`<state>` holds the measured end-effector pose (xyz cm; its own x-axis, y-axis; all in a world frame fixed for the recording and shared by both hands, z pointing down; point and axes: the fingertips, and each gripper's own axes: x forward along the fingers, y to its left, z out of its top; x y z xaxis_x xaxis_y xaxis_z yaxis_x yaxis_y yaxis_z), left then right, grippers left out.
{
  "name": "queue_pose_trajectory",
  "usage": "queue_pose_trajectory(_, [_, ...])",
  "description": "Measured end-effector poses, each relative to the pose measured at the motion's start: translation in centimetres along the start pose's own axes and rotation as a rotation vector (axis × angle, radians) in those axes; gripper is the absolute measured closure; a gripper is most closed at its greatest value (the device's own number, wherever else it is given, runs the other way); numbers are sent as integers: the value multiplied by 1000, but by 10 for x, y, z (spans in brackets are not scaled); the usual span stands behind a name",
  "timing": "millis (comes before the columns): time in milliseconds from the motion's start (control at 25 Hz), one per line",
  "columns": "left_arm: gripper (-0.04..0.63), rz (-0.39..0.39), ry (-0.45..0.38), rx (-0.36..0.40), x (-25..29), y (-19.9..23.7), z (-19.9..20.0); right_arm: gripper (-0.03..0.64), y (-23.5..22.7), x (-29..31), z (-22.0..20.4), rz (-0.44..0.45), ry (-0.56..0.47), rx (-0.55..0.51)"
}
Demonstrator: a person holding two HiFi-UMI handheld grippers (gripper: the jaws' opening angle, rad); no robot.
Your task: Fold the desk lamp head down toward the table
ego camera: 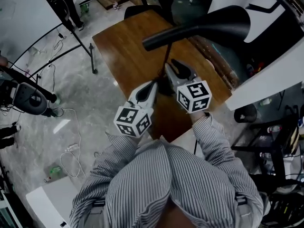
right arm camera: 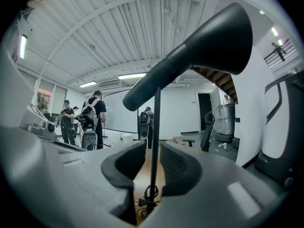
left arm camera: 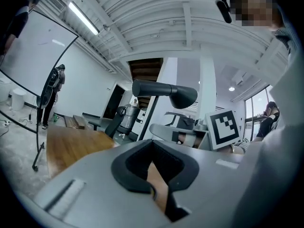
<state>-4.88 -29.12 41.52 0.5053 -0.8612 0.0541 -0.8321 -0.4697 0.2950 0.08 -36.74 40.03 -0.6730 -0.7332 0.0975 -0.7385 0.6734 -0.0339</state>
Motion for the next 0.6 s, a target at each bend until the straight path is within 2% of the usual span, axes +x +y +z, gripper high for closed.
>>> queue_pose_trajectory(240, [594,-10,5,40,11,2,11,526,-5,24,0,20,23,-3])
queue_pose_trajectory(360, [594,13,-12,111,15,7,22,571,-8,26,-3,-3,30,-12])
queue_pose_trajectory(600, [594,36,-78,202,19,22,50,574,-11,26,-5,8,27,9])
